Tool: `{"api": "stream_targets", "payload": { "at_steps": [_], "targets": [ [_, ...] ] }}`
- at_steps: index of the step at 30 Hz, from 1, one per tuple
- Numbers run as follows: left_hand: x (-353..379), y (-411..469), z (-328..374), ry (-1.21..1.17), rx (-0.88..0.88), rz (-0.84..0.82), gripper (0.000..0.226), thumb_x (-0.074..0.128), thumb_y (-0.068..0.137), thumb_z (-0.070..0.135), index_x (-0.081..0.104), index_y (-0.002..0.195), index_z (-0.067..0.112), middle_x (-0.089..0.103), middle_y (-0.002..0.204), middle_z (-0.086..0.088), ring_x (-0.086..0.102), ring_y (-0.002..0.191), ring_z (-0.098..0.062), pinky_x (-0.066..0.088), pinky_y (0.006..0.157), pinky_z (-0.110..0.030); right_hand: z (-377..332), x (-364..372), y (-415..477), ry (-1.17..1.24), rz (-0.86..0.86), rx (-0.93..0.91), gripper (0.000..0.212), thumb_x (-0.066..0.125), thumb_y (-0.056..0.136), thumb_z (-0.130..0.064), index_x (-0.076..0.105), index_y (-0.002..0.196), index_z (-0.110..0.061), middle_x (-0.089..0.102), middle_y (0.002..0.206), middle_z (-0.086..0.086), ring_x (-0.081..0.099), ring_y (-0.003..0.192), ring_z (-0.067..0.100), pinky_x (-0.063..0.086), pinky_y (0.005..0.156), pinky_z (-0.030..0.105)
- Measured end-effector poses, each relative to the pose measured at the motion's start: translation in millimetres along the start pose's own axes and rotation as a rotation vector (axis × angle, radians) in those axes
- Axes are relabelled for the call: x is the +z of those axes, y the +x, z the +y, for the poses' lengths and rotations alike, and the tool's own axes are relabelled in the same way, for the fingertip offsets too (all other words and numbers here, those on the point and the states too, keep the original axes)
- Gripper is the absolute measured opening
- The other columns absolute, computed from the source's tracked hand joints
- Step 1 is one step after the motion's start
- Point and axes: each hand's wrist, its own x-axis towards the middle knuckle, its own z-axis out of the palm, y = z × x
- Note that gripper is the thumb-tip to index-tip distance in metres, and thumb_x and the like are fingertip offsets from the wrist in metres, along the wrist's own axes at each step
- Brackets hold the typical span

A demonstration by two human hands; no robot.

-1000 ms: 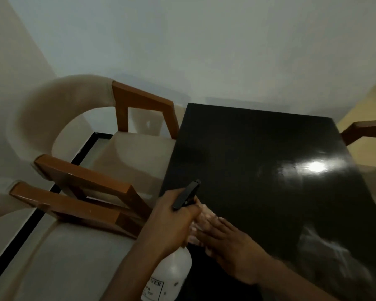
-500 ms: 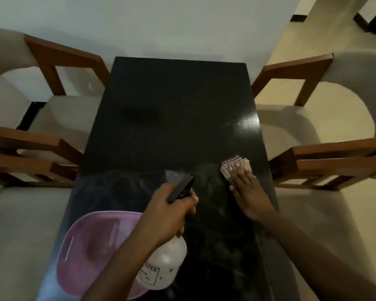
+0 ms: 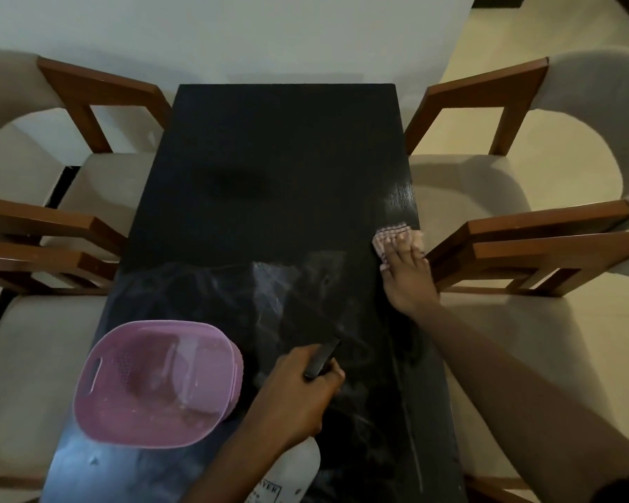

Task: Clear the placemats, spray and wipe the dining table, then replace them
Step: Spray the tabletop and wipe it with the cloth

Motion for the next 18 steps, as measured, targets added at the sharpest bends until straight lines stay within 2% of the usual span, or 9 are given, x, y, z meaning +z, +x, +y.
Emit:
{"api": "stream_targets", "payload": {
  "at_steps": [2, 4, 7, 9, 11, 13, 15, 18],
  "targets": [
    [5, 0, 1, 0.004, 0.028, 0.006, 0.014, 0.06, 0.097, 0.022, 0.066, 0.085, 0.02, 0.073, 0.091, -0.019, 0.055, 0.052, -0.018, 0.049, 0.056, -0.033, -11, 18, -31, -0.046, -0.04, -0.177, 0.062, 0.033, 0.109, -0.042, 0.01, 0.166, -0.035, -0.001, 0.176, -0.005, -0.006, 0.162, 0.026, 0.003, 0.131, 0.05],
    [8, 2, 2, -0.001, 0.052, 0.005, 0.015, 0.058, 0.097, 0.02, 0.066, 0.085, 0.019, 0.071, 0.088, -0.02, 0.054, 0.052, -0.02, 0.048, 0.056, -0.036, -11, 39, -83, -0.115, -0.119, -0.436, 0.062, 0.034, 0.109, -0.043, 0.008, 0.165, -0.039, -0.004, 0.174, -0.012, -0.014, 0.161, 0.018, -0.003, 0.131, 0.048],
    [13, 4, 5, 0.003, 0.075, -0.021, 0.021, 0.057, 0.099, 0.017, 0.07, 0.085, 0.026, 0.07, 0.071, -0.008, 0.055, 0.047, -0.013, 0.047, 0.054, -0.032, 18, 49, -151, -0.266, -0.293, -0.822, 0.059, 0.032, 0.11, -0.045, 0.007, 0.164, -0.046, -0.008, 0.173, -0.015, -0.021, 0.159, 0.015, -0.018, 0.126, 0.04],
    [16, 3, 7, 0.001, 0.084, -0.036, 0.026, 0.057, 0.1, 0.015, 0.069, 0.08, 0.027, 0.069, 0.069, -0.006, 0.054, 0.046, -0.011, 0.045, 0.052, -0.031, 49, 37, -158, -0.333, -0.352, -0.918, 0.059, 0.032, 0.111, -0.046, 0.007, 0.165, -0.046, -0.007, 0.174, -0.017, -0.02, 0.159, 0.013, -0.023, 0.124, 0.036],
    [19, 5, 7, -0.017, 0.085, -0.023, 0.02, 0.058, 0.1, 0.017, 0.068, 0.083, 0.02, 0.072, 0.082, -0.016, 0.052, 0.047, -0.015, 0.044, 0.051, -0.034, 71, 16, -137, -0.323, -0.315, -0.78, 0.062, 0.034, 0.11, -0.047, 0.003, 0.164, -0.047, -0.012, 0.173, -0.016, -0.024, 0.158, 0.011, -0.022, 0.125, 0.036],
    [23, 5, 6, -0.014, 0.079, -0.008, 0.015, 0.059, 0.101, 0.02, 0.067, 0.089, 0.014, 0.072, 0.089, -0.018, 0.053, 0.047, -0.014, 0.045, 0.051, -0.033, 81, 2, -100, -0.24, -0.233, -0.535, 0.064, 0.036, 0.109, -0.047, 0.001, 0.162, -0.047, -0.016, 0.171, -0.015, -0.028, 0.155, 0.01, -0.009, 0.13, 0.045],
    [28, 5, 4, -0.016, 0.066, -0.006, 0.016, 0.06, 0.101, 0.021, 0.067, 0.09, 0.012, 0.073, 0.09, -0.018, 0.053, 0.047, -0.012, 0.045, 0.05, -0.03, 75, -5, -66, -0.117, -0.114, -0.303, 0.063, 0.032, 0.109, -0.047, 0.003, 0.164, -0.043, -0.014, 0.173, -0.013, -0.024, 0.157, 0.013, 0.006, 0.131, 0.053],
    [30, 5, 1, -0.033, 0.051, 0.014, 0.017, 0.061, 0.102, 0.022, 0.067, 0.091, 0.012, 0.073, 0.09, -0.017, 0.053, 0.048, -0.013, 0.046, 0.05, -0.029, 51, 8, -42, -0.039, -0.019, -0.036, 0.065, 0.031, 0.108, -0.045, 0.002, 0.166, -0.038, -0.009, 0.175, -0.007, -0.016, 0.16, 0.024, 0.01, 0.13, 0.056]
  ]
}}
